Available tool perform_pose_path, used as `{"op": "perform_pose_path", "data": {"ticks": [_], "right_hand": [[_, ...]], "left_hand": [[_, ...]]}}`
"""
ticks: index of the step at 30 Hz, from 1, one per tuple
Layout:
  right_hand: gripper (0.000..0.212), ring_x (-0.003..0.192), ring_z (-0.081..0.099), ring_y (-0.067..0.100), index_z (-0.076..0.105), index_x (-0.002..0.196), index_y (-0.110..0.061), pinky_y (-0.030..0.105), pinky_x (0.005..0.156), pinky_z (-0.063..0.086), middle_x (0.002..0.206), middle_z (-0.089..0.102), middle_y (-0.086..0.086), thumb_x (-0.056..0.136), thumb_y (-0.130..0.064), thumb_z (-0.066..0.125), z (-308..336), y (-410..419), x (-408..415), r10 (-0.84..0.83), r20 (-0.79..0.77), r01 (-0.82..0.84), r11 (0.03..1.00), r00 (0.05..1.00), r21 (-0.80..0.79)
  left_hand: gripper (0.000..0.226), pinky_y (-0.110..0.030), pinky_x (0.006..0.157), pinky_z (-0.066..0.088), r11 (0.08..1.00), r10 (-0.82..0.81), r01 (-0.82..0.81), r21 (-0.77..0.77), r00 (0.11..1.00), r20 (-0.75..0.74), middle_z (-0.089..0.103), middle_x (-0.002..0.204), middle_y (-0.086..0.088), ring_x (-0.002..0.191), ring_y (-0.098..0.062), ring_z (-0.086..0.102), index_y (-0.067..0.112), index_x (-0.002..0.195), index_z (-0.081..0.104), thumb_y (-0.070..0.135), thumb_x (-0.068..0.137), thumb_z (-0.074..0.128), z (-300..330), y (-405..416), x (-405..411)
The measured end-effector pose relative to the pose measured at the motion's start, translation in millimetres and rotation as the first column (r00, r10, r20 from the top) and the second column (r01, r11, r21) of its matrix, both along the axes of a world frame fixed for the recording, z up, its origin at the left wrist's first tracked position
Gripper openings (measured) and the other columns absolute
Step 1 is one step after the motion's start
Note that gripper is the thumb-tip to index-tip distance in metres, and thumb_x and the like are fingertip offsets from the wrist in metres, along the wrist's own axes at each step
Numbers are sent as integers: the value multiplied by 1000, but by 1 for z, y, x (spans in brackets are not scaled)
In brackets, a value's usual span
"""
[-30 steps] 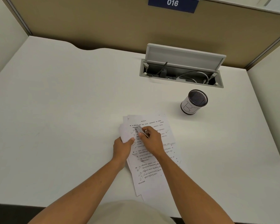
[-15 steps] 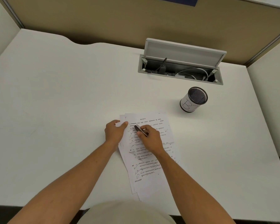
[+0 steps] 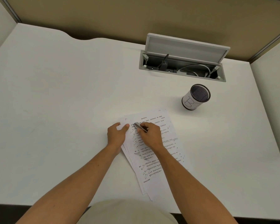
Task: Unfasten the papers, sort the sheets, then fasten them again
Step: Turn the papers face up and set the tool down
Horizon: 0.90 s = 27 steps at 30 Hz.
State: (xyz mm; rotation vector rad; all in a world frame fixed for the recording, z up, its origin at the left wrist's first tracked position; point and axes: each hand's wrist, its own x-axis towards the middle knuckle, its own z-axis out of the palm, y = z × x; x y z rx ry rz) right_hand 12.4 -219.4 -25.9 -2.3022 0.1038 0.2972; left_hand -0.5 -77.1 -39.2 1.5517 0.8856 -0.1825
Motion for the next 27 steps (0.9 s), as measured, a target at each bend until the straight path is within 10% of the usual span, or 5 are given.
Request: {"op": "perform_pose_path", "data": {"ticks": [7,22,27], "right_hand": [[18,75,65,27,68,86,-3,41,72,54,79,71,13,84,-21,65,1,4,-1,1,44,0,1000,999,-26],[24,93,62,16,68,111,-18,33,84,49,103,71,0,89,-28,65,-5,11,-3,-70,58,69,998,996,11],[21,85,58,8,68,110,-20,24,76,43,98,69,-5,91,-29,64,-7,14,-10,-116,126,111,993,985,45]], "left_hand": [[64,-36,104,45,998,13,-12,-55,1000,6,54,140,-10,125,-24,53,7,136,51,32,84,77,-2,1,-1],[61,-42,102,49,992,51,-48,-119,999,14,59,130,-7,116,-25,58,6,134,53,28,83,78,-6,4,2],[29,-24,69,52,983,49,-45,-180,999,14,64,100,3,83,-6,64,23,104,59,20,83,78,-8,7,1]]}}
